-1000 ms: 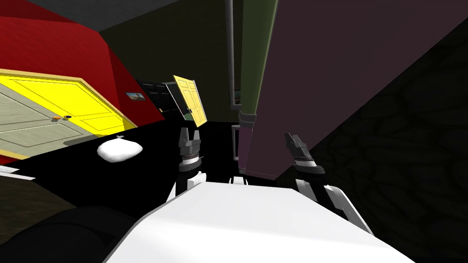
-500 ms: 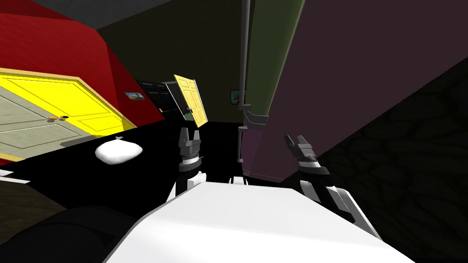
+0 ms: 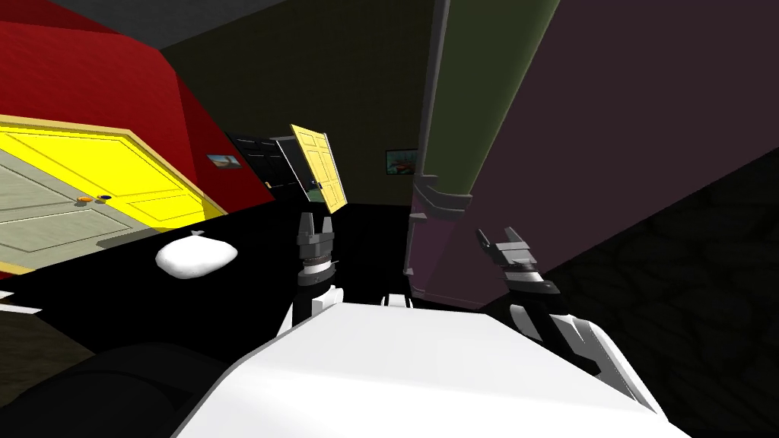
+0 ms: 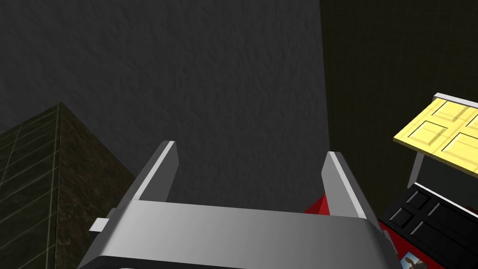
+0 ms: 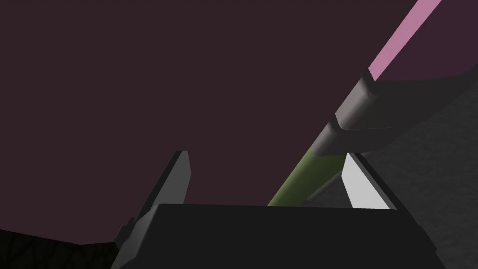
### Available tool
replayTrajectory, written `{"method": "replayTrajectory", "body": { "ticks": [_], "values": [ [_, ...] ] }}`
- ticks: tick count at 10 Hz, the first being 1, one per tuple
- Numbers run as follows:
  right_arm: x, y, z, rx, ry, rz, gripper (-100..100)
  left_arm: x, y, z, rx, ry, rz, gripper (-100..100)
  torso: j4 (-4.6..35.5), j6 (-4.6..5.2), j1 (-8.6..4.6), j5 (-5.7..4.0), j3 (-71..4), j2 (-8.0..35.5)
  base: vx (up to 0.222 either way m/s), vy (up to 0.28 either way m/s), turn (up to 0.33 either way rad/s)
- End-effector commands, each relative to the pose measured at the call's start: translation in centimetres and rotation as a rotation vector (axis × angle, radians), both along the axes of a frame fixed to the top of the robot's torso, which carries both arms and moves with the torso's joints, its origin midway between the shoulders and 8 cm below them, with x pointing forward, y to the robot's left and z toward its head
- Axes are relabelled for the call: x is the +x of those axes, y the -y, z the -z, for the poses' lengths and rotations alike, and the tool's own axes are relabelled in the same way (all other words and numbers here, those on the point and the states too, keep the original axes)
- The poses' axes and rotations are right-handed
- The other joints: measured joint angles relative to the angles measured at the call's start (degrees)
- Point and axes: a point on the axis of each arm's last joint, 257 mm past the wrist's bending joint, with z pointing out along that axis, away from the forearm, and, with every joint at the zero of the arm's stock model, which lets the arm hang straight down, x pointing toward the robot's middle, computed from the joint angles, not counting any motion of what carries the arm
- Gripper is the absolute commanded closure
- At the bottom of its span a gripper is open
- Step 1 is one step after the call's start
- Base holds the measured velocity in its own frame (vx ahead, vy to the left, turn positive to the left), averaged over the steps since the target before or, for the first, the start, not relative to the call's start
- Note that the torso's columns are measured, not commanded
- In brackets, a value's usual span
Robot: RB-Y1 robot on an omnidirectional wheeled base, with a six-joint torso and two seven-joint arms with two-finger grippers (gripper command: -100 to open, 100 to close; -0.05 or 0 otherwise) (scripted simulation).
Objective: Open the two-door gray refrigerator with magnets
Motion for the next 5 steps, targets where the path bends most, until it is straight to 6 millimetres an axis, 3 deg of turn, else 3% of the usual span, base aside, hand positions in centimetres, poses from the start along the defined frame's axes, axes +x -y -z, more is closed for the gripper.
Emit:
{"method": "replayTrajectory", "body": {
  "ticks": [1,5],
  "values": [
    [0.1,2.1,0.9,-0.16,-0.029,0.098,-100,0.0,0.0,0.0,0.0,0.0,0.0,0,0.0,0.0,-0.06,-0.05,0.01,0.0,0.104,0.235,-0.007],
    [0.1,4.1,2.2,-0.344,-0.069,0.198,-100,0.0,0.0,0.0,0.0,0.0,0.0,0,0.02,0.01,0.04,-0.02,0.04,0.03,0.078,0.175,-0.016]
  ]
}}
